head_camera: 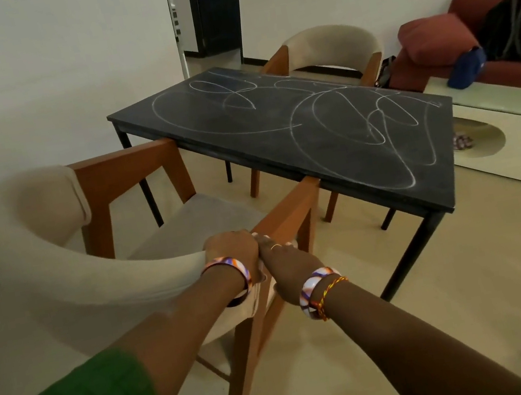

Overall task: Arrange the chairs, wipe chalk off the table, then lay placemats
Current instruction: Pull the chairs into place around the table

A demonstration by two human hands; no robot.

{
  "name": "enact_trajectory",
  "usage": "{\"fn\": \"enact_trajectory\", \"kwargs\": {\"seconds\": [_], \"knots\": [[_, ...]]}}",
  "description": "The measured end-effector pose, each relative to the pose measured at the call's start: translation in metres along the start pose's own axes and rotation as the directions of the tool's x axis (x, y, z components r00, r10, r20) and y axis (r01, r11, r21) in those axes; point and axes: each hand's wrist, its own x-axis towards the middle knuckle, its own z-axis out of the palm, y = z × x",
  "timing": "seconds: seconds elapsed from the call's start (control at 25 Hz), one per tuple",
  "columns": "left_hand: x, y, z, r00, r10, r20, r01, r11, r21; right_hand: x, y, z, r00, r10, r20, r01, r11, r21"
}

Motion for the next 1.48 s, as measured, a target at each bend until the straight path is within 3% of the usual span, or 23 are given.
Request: {"fn": "enact_trajectory", "kwargs": {"seconds": [0.16, 0.4, 0.6, 0.76, 0.84, 0.96, 1.2, 1.36, 1.48], "knots": [[0.021, 0.008, -0.002, 0.994, -0.006, 0.11, 0.007, 1.0, -0.01, 0.006, 0.018, 0.003, 0.996, -0.086, -0.002, 0.085, 0.988, -0.128], [0.06, 0.035, -0.003, 0.968, -0.152, 0.2, 0.162, 0.986, -0.036, 0.036, 0.068, 0.007, 0.982, -0.189, 0.027, 0.19, 0.963, -0.191], [0.101, 0.059, -0.006, 0.969, -0.178, 0.17, 0.214, 0.952, -0.22, 0.07, 0.121, -0.014, 0.956, -0.253, 0.149, 0.281, 0.934, -0.222], [0.131, 0.079, -0.009, 0.969, -0.195, 0.15, 0.234, 0.916, -0.326, 0.085, 0.165, -0.035, 0.95, -0.215, 0.227, 0.267, 0.936, -0.231], [0.146, 0.095, -0.019, 0.986, -0.14, 0.088, 0.162, 0.924, -0.345, 0.085, 0.196, -0.05, 0.958, -0.184, 0.219, 0.228, 0.953, -0.199], [0.168, 0.13, -0.042, 0.992, 0.042, -0.118, -0.086, 0.913, -0.399, 0.072, 0.243, -0.077, 0.984, -0.105, 0.142, 0.12, 0.987, -0.107], [0.213, 0.247, -0.101, 0.889, 0.323, -0.326, -0.439, 0.805, -0.399, 0.011, 0.366, -0.124, 0.997, 0.043, -0.068, -0.045, 0.998, -0.031], [0.236, 0.359, -0.131, 0.809, 0.465, -0.36, -0.576, 0.747, -0.331, -0.049, 0.463, -0.136, 0.979, 0.155, -0.129, -0.154, 0.988, 0.02], [0.249, 0.456, -0.149, 0.776, 0.556, -0.298, -0.631, 0.695, -0.344, -0.109, 0.538, -0.142, 0.958, 0.252, -0.133, -0.245, 0.967, 0.065]]}}
